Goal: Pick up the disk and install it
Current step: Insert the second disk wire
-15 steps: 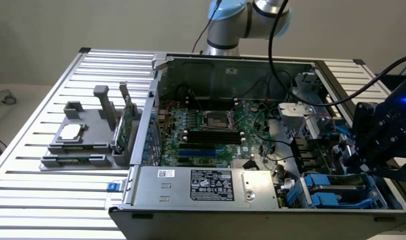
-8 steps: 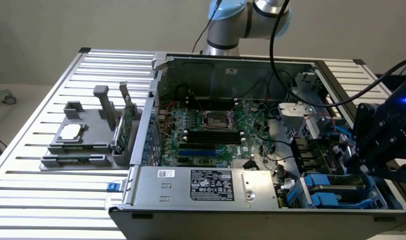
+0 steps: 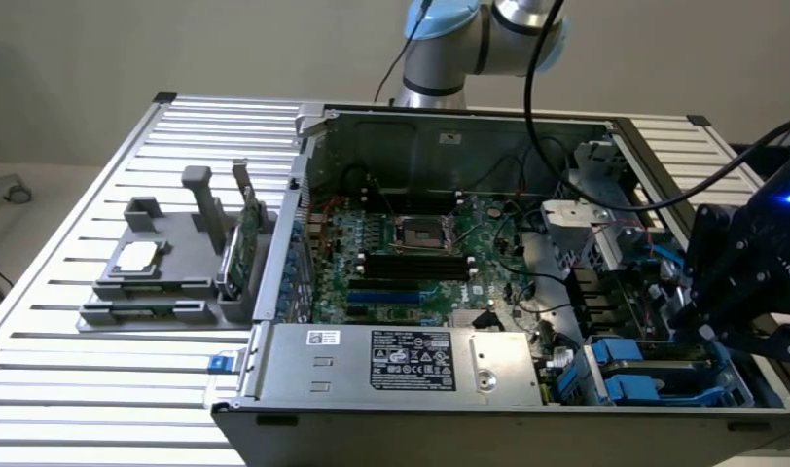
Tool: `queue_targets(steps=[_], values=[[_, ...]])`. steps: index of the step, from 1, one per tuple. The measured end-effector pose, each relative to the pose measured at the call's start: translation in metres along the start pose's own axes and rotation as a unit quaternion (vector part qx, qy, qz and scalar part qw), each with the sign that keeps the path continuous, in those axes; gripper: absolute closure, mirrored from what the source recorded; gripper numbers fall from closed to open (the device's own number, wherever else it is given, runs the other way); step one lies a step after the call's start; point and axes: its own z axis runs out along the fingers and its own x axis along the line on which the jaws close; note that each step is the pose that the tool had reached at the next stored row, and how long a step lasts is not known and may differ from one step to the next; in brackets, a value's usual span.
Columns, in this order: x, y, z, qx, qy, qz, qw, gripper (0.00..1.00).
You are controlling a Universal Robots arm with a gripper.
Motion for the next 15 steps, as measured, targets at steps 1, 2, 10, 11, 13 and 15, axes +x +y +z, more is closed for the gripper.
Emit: queue_targets(steps=[1,2,10,11,13,15], values=[[-0.0004,-0.0002,0.0002,0.0,0.0001,0.001,1.0,0.84],[-0.0008,-0.0004,0.0003,-0.0001,0.0001,0.002,1.0,0.84],[-0.0017,-0.0021,0.0017,-0.0017,0.0001,0.004,1.0,0.84],[-0.0017,-0.0022,0.0019,-0.0019,0.0002,0.004,1.0,0.84],[-0.0017,-0.0022,0.0022,-0.0024,0.0002,0.004,1.0,0.84],[-0.0017,-0.0022,0.0025,-0.003,0.0002,0.004,1.0,0.84]])
